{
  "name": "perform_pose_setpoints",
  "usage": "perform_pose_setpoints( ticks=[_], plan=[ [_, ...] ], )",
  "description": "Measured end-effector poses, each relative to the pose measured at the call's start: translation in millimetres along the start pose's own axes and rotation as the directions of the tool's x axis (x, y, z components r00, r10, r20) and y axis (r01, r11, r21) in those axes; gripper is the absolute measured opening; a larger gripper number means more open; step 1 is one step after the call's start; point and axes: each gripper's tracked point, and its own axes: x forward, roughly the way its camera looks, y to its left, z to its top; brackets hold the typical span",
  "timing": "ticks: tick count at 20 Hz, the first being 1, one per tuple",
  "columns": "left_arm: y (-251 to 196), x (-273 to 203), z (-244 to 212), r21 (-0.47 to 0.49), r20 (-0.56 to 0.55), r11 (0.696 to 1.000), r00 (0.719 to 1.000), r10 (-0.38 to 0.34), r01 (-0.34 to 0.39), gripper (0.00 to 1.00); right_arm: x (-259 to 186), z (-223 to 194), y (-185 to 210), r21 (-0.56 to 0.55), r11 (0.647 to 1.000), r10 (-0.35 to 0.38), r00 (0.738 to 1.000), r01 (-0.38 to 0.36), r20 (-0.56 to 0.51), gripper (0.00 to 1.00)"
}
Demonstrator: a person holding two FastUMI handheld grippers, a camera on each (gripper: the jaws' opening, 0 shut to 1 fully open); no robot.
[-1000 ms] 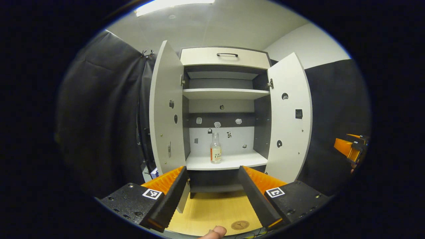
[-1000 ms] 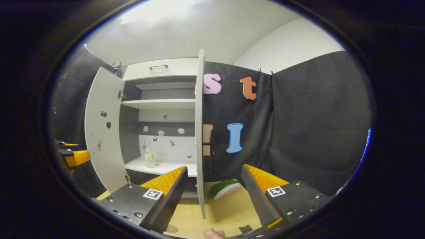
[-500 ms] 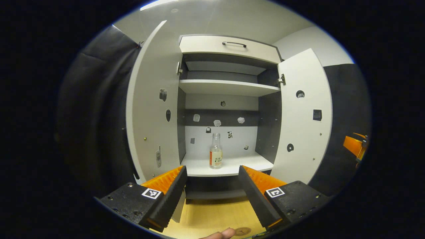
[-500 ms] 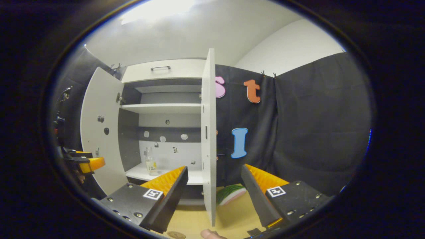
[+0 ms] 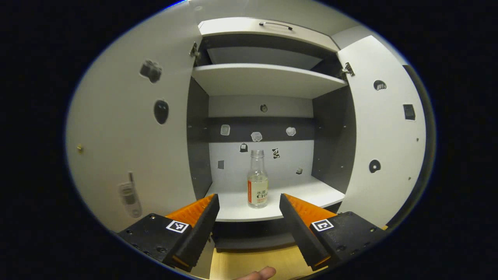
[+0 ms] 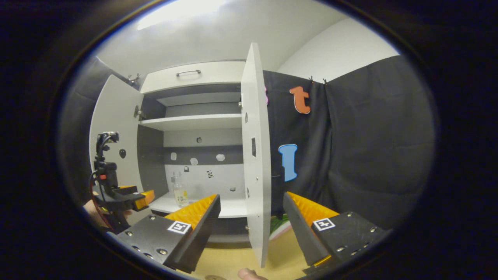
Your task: Grasp the bottle in the cabinet with the left hand and place it on the coaster, then close the right door with the right hand and the left door with the left hand.
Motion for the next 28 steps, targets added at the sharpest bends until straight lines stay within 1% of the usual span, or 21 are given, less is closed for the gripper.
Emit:
perform_pose_setpoints(
  ticks=[1,2,3,4,5,6,7,10,12,14,15,16,17,18,19,20,21,22,24,25,28],
  plan=[
    [-3,16,-4,-0.005,0.005,1.0,1.0,-0.014,0.014,0.98,2,-2,4,-0.01,1.0,0.005,1.0,-0.005,-0.005,0.98],
    [-8,33,-7,-0.013,0.006,0.999,1.0,-0.029,0.029,0.99,4,-6,8,-0.019,1.0,0.009,1.0,-0.01,-0.01,0.94],
    [-11,48,-10,-0.021,0.007,0.999,0.999,-0.04,0.04,0.98,5,-10,8,-0.029,1.0,0.007,1.0,-0.008,-0.018,0.98],
    [-14,62,-14,-0.032,0.008,0.999,0.999,-0.041,0.041,0.99,7,-14,8,-0.035,0.999,0.005,1.0,-0.006,-0.031,0.98],
    [-14,76,-15,-0.046,0.02,0.999,0.999,-0.027,0.028,0.99,6,-17,10,-0.041,0.999,0.008,0.999,-0.01,-0.036,0.98],
    [-16,89,-18,-0.06,0.024,0.998,0.999,-0.022,0.023,0.99,6,-18,6,-0.046,0.999,-0.004,0.999,0.002,-0.036,0.94],
    [-18,100,-22,-0.072,0.029,0.997,0.999,-0.019,0.021,0.99,4,-17,4,-0.041,0.999,-0.013,0.999,0.012,-0.031,0.98],
    [-21,134,-29,-0.067,0.035,0.998,0.999,-0.008,0.01,0.99,0,-20,6,-0.025,1.0,-0.006,1.0,0.005,-0.02,0.98],
    [-23,151,-32,-0.061,0.026,0.998,1.0,-0.005,0.006,0.99,-2,-31,-2,-0.029,0.999,-0.031,0.999,0.03,-0.041,1.0],
    [-16,167,-31,-0.041,0.036,0.999,0.999,0.02,-0.018,1.0,-6,-39,-7,-0.012,0.999,-0.043,0.997,0.043,-0.067,0.98],
    [-11,177,-31,-0.036,0.041,0.999,0.998,0.04,-0.038,0.99,-8,-40,-12,-0.008,0.998,-0.056,0.996,0.056,-0.068,0.94],
    [-8,184,-30,-0.047,0.045,0.998,0.998,0.051,-0.049,1.0,-11,-40,-15,-0.009,0.998,-0.066,0.996,0.066,-0.065,0.98],
    [-8,193,-30,-0.06,0.047,0.997,0.997,0.056,-0.053,1.0,-16,-39,-17,-0.01,0.998,-0.07,0.996,0.07,-0.062,0.94],
    [-8,200,-31,-0.066,0.045,0.997,0.998,0.055,-0.052,1.0,-20,-39,-17,-0.012,0.997,-0.072,0.996,0.071,-0.061,0.94],
    [-12,205,-36,-0.066,0.025,0.997,0.999,0.037,-0.035,1.0,-25,-40,-19,-0.015,0.997,-0.076,0.995,0.075,-0.062,0.98],
    [-20,204,-37,-0.047,0.004,0.999,1.0,-0.015,0.016,1.0,-30,-39,-21,-0.019,0.997,-0.077,0.995,0.076,-0.061,0.98],
    [-27,209,-43,-0.051,-0.001,0.997,0.998,-0.059,0.059,0.98,-37,-36,-26,-0.025,0.995,-0.094,0.994,0.092,-0.052,0.94],
    [-33,195,-33,-0.053,-0.001,0.996,0.998,-0.07,0.069,0.81,-45,-29,-32,-0.025,0.994,-0.111,0.993,0.11,-0.029,0.94],
    [-34,185,-27,-0.015,-0.005,0.996,0.996,-0.088,0.088,0.8,-60,-15,-38,-0.016,0.991,-0.13,0.991,0.131,0.017,0.93],
    [-39,172,-23,-0.004,-0.002,0.995,0.995,-0.101,0.101,0.8,-66,-12,-40,-0.016,0.991,-0.136,0.99,0.136,0.027,0.98],
    [-50,132,-9,-0.026,0.003,0.991,0.991,-0.135,0.135,0.8,-82,-15,-48,0.003,0.99,-0.138,0.99,0.138,0.014,0.98]
  ],
)
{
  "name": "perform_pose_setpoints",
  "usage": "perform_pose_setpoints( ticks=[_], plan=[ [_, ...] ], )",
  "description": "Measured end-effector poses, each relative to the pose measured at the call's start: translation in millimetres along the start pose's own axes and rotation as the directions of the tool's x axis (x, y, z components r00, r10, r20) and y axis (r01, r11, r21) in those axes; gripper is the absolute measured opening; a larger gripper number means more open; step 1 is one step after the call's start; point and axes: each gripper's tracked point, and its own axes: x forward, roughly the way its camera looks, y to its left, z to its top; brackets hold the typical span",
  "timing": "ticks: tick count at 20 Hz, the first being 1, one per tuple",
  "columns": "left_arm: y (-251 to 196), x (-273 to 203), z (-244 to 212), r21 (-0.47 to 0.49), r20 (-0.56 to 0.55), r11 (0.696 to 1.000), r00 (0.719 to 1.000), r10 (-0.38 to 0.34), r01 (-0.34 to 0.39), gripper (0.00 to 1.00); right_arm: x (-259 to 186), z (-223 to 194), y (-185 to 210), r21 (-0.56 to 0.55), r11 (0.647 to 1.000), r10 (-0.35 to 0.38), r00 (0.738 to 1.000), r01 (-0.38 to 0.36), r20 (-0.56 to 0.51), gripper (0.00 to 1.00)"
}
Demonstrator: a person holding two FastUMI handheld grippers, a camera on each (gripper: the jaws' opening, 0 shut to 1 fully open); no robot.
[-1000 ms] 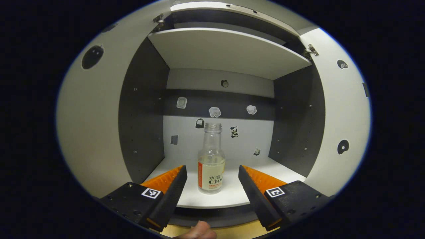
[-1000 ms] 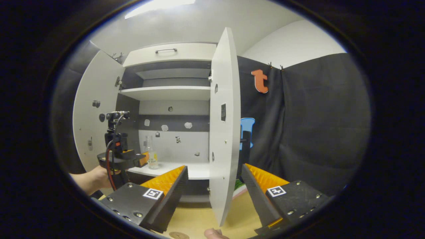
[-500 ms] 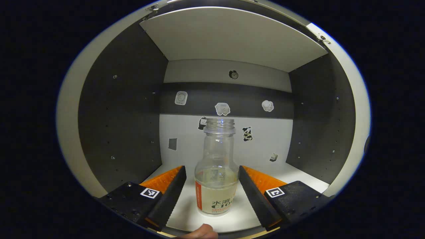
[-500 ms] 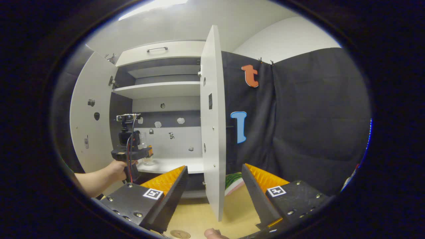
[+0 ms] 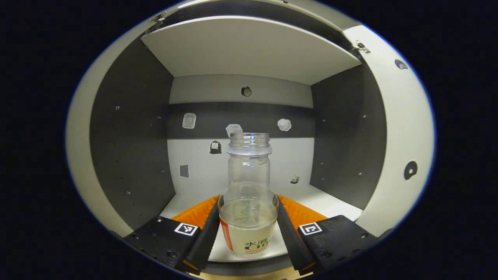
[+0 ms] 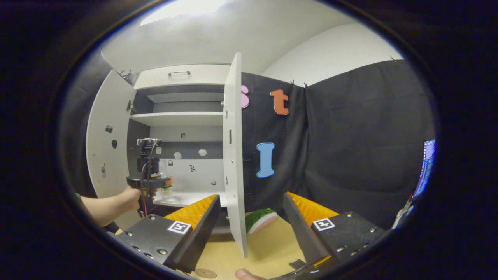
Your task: Grasp the bottle in the cabinet with the left hand and place it on the coaster, then close the right door with the right hand and the left door with the left hand.
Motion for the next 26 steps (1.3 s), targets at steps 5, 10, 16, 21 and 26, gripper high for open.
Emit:
perform_pose_setpoints(
  ticks=[5,10,16,21,26],
  plan=[
    [-32,-74,15,-0.03,0.009,0.998,0.998,-0.056,0.056,0.8,-14,-14,-11,0.051,0.999,0.021,0.999,-0.018,-0.04,0.98],
    [-35,-144,27,-0.039,0.009,0.999,1.0,-0.022,0.022,0.8,-19,-18,-16,0.072,0.996,0.06,0.997,-0.056,-0.046,0.98],
    [-44,-221,24,-0.045,0.025,0.999,1.0,0.008,-0.007,0.8,-16,-13,-12,0.104,0.987,0.125,0.992,-0.121,-0.029,0.98],
    [-63,-261,-18,-0.067,0.052,0.998,0.999,-0.01,0.013,0.8,-12,-16,-7,0.106,0.984,0.151,0.988,-0.146,-0.035,0.98],
    [-89,-272,-114,-0.14,-0.022,0.989,0.999,-0.047,0.044,0.8,-7,-16,1,0.076,0.985,0.155,0.987,-0.152,-0.04,0.98]
  ],
)
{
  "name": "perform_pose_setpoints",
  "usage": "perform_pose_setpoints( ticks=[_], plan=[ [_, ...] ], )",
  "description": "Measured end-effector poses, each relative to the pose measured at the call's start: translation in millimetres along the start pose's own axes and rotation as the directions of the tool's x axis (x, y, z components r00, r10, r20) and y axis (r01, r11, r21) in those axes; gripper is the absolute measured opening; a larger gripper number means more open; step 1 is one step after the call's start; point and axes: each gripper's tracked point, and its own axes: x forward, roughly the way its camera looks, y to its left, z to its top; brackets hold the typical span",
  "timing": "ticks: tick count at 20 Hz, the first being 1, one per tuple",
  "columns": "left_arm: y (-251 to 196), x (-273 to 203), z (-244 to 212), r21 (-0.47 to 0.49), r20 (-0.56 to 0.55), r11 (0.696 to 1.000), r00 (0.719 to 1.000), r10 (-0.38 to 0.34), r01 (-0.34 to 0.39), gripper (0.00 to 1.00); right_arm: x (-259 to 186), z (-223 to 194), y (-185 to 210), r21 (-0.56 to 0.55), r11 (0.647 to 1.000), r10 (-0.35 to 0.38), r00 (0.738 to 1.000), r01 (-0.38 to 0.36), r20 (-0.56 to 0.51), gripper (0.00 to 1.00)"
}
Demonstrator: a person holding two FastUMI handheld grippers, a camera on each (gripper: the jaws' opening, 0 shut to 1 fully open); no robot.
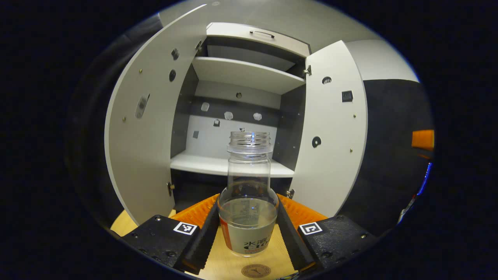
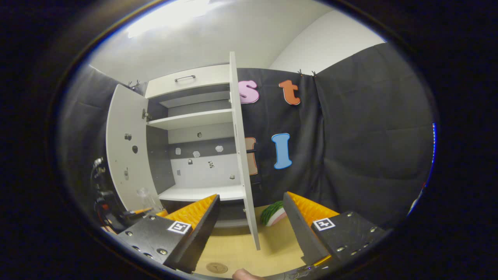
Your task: Grasp the bottle in the cabinet with the left hand and place it on the coaster, then close the right door with the right hand and the left door with the left hand.
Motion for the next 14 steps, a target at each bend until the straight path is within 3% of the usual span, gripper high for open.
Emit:
perform_pose_setpoints(
  ticks=[6,8,9,14],
  plan=[
    [-13,3,-106,0.06,-0.066,0.993,0.993,-0.102,0.106,0.82,8,-4,7,-0.011,1.0,-0.021,1.0,0.021,-0.005,0.98],
    [-24,1,-142,0.087,-0.104,0.983,0.983,-0.154,0.163,0.81,12,-7,8,-0.01,0.999,-0.034,0.999,0.034,-0.012,0.94],
    [-30,0,-155,0.098,-0.115,0.976,0.977,-0.182,0.194,0.81,15,-8,9,-0.014,0.999,-0.042,0.999,0.042,-0.013,0.98],
    [-46,2,-221,0.123,-0.156,0.947,0.948,-0.278,0.298,0.81,28,-15,-1,-0.024,0.994,-0.11,0.993,0.109,-0.035,0.98]
  ],
)
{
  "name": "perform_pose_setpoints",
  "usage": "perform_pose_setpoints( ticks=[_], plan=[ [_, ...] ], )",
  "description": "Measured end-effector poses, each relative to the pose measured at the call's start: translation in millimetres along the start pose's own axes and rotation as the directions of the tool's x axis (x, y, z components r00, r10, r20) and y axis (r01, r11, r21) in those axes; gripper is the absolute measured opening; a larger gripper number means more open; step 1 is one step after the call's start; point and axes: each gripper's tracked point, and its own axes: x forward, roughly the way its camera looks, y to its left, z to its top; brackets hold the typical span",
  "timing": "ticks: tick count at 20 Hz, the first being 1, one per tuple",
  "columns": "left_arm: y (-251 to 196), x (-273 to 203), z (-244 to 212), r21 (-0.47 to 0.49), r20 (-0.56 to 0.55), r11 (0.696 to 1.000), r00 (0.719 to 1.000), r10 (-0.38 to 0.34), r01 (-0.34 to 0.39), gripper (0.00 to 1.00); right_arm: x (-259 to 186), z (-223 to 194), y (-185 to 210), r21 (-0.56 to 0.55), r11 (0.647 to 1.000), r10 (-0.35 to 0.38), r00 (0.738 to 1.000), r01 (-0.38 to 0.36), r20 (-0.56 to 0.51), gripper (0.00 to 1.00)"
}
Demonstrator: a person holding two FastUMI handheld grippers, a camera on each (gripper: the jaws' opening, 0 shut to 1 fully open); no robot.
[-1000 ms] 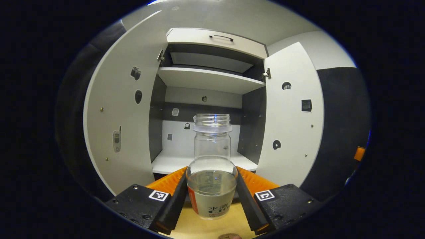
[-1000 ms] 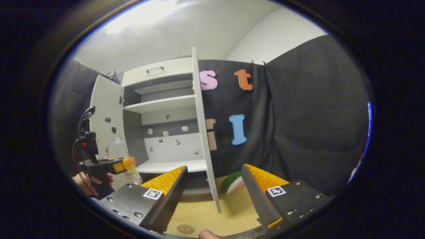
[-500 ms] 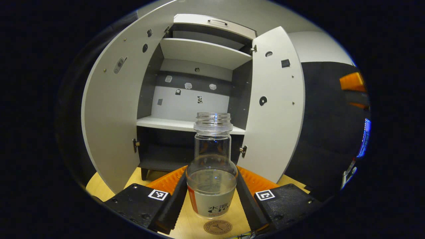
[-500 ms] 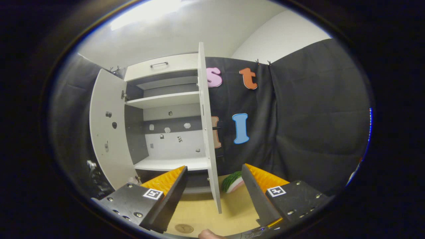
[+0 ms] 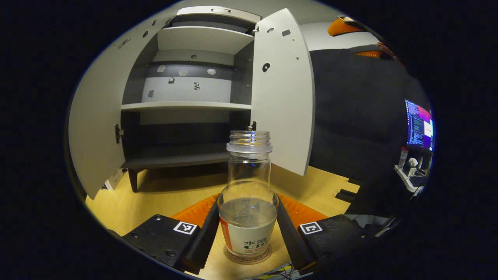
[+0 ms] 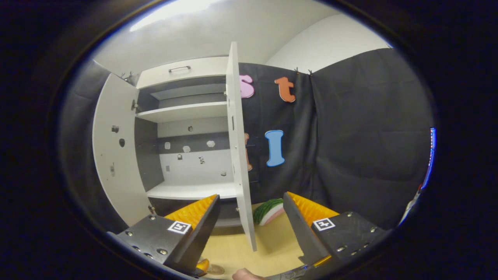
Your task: Grasp the bottle in the cabinet with the left hand and place it on the coaster, then close the right door with the right hand and the left door with the left hand.
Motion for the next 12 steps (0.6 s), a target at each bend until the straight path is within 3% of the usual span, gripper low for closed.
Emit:
perform_pose_setpoints(
  ticks=[1,2,8,11,12],
  plan=[
    [-3,5,-8,0.008,-0.011,1.0,1.0,-0.013,0.014,0.81,3,-1,-3,0.002,1.0,-0.014,1.0,0.014,-0.009,0.93],
    [-4,7,-16,0.02,-0.016,1.0,1.0,-0.02,0.02,0.81,6,-3,-5,0.004,1.0,-0.021,1.0,0.021,-0.02,0.98],
    [-5,5,-40,0.006,-0.036,0.997,0.997,-0.072,0.072,0.81,12,-14,-13,0.021,0.998,-0.053,0.997,0.054,-0.059,0.98],
    [-6,4,-50,0.045,-0.067,0.996,0.995,-0.078,0.081,0.82,12,-22,-9,0.026,0.999,-0.036,0.995,0.038,-0.089,0.98],
    [-3,4,-56,0.061,-0.095,0.995,0.993,-0.069,0.075,0.83,12,-23,-9,0.023,0.999,-0.033,0.995,0.035,-0.092,0.94]
  ],
)
